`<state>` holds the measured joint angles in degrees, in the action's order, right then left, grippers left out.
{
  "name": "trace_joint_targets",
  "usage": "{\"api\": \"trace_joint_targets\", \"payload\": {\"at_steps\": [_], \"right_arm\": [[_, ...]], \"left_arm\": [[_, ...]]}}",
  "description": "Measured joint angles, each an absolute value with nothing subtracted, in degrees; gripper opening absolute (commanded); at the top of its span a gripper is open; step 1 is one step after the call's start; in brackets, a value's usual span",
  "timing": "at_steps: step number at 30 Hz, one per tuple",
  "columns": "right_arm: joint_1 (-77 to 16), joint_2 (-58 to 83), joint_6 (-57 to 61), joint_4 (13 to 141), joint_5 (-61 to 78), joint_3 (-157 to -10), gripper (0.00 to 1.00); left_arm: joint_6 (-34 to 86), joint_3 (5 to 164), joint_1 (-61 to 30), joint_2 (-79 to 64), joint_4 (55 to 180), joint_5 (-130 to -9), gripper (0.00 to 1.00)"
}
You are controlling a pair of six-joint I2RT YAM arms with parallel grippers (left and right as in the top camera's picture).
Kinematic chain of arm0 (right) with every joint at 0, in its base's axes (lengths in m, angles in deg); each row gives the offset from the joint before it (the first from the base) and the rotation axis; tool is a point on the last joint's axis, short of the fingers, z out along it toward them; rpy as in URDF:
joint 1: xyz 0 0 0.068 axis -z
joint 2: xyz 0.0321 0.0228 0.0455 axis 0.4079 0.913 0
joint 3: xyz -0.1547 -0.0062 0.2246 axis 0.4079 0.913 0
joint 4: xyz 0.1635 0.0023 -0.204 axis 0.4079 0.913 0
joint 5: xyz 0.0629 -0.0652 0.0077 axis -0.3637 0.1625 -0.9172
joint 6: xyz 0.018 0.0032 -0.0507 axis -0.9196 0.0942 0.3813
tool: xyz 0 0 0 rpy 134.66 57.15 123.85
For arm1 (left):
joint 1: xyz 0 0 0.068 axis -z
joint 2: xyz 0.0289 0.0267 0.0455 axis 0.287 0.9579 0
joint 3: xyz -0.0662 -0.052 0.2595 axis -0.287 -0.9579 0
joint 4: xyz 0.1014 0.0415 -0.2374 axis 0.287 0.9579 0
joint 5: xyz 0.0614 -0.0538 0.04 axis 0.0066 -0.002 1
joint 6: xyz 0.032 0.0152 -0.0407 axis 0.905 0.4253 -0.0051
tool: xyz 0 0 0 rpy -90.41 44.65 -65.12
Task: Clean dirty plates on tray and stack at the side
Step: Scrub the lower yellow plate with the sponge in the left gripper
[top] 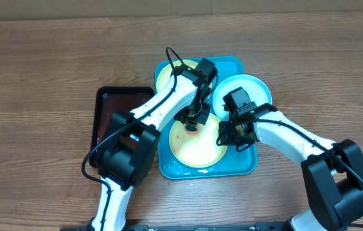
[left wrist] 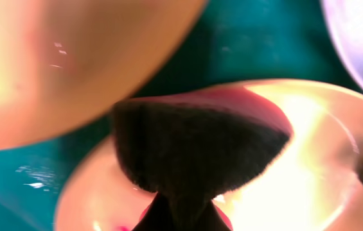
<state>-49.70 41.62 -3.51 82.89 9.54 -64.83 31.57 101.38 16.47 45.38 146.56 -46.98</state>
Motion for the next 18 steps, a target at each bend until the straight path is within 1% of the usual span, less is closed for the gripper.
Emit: {"api": "trace_joint_targets", "payload": {"at_steps": [7, 12, 18], "right_arm": [[-49.7, 41.6, -3.5, 82.9, 9.5, -64.8, 0.06], [-49.7, 41.6, -3.5, 82.9, 9.5, -64.8, 0.06], [-49.7, 41.6, -3.5, 82.9, 9.5, -64.8, 0.06]], "left_arm": [[31.5, 97.2, 16.6, 45.4, 146.1, -40.6, 0.04], [27.7, 95.5, 16.1, 44.9, 150.3, -36.0, 0.04], [26.0, 95.2, 14.2, 44.8, 151.5, -40.6, 0.04]]}}
